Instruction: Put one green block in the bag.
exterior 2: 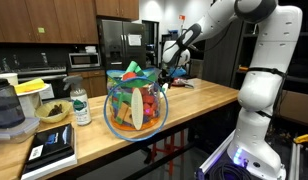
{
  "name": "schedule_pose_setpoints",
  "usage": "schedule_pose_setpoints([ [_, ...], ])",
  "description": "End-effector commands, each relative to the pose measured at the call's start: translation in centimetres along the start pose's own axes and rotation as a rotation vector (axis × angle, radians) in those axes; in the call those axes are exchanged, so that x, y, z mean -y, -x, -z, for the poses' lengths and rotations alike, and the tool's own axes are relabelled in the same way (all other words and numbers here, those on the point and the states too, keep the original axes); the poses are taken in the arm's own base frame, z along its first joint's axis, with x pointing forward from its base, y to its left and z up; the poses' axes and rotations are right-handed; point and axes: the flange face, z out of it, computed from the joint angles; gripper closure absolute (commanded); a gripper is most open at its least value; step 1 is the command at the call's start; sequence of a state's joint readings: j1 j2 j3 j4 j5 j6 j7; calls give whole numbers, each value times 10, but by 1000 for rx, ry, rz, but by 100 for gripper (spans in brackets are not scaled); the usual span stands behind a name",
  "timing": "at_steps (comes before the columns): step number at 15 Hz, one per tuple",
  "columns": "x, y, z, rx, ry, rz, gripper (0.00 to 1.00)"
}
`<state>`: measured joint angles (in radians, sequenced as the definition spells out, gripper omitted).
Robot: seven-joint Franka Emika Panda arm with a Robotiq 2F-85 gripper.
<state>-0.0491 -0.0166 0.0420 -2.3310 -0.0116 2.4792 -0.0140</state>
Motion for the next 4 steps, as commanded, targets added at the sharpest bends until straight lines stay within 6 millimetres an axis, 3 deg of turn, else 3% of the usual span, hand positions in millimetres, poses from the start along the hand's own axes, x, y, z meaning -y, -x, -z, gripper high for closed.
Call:
schedule_pose_setpoints([
  [1,-1,-2,0,-7,-5,-9,0],
  [4,-2,-2,-3,-4,-6,-12,0],
])
